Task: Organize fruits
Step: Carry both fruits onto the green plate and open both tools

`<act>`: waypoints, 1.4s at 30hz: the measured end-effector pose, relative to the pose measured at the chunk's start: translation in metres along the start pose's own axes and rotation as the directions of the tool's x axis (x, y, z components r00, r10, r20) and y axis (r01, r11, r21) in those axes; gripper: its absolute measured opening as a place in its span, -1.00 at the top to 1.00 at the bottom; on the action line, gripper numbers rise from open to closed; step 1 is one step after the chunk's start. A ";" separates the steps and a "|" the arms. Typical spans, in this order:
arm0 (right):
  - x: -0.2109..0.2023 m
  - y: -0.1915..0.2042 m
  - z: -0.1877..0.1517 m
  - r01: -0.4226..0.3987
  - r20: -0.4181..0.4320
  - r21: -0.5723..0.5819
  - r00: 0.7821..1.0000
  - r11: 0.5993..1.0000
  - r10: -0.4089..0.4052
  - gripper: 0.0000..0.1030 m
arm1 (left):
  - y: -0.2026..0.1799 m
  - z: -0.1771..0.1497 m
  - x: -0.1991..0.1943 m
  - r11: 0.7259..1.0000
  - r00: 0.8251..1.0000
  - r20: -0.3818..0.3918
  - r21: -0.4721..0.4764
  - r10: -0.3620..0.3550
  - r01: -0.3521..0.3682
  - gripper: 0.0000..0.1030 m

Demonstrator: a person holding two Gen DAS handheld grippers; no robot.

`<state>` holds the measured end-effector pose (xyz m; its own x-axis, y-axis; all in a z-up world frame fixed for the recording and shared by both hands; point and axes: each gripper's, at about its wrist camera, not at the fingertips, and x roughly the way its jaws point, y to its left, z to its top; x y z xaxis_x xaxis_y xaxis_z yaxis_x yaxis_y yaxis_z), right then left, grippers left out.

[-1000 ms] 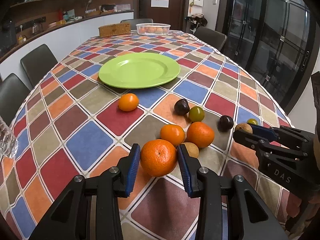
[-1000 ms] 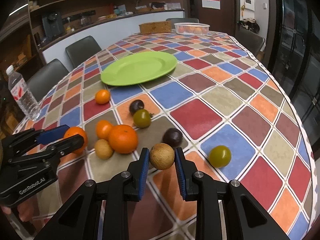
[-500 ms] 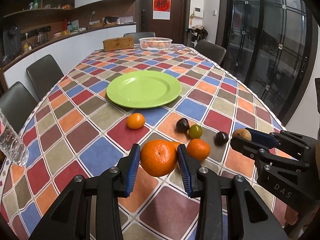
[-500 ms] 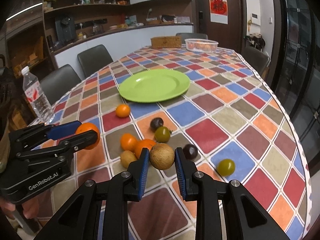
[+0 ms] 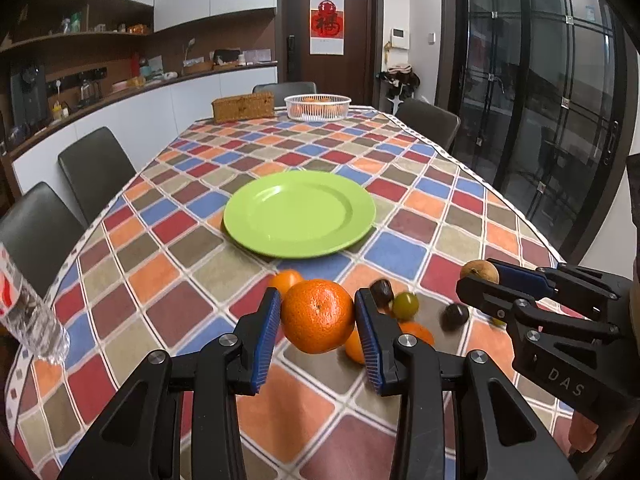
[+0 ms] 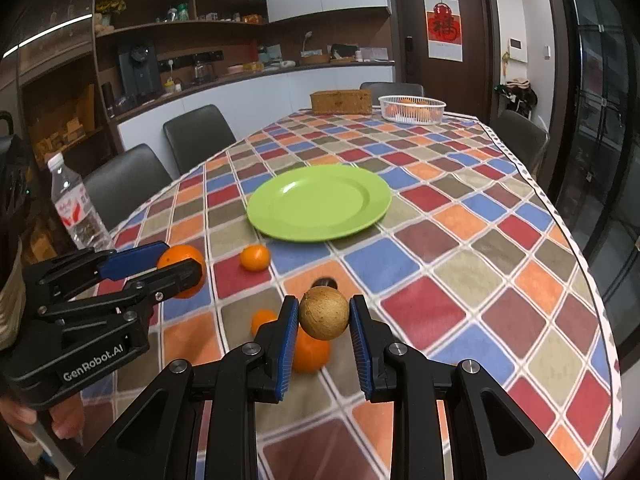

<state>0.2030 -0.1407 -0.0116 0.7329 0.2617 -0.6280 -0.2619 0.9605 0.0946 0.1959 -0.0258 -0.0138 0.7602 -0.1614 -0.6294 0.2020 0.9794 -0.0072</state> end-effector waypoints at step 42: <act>0.176 -0.019 0.096 -0.057 -0.233 0.033 0.970 0.998 0.063 0.43 | 0.063 0.070 0.152 0.997 0.976 -0.211 -0.067 -0.050 0.037 0.24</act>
<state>0.3975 -0.1034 -0.0495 0.5485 0.2925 -0.7833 -0.2826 0.9465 0.1556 0.3677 0.0029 -0.0551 0.6018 -0.1809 -0.7778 0.1880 0.9787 -0.0822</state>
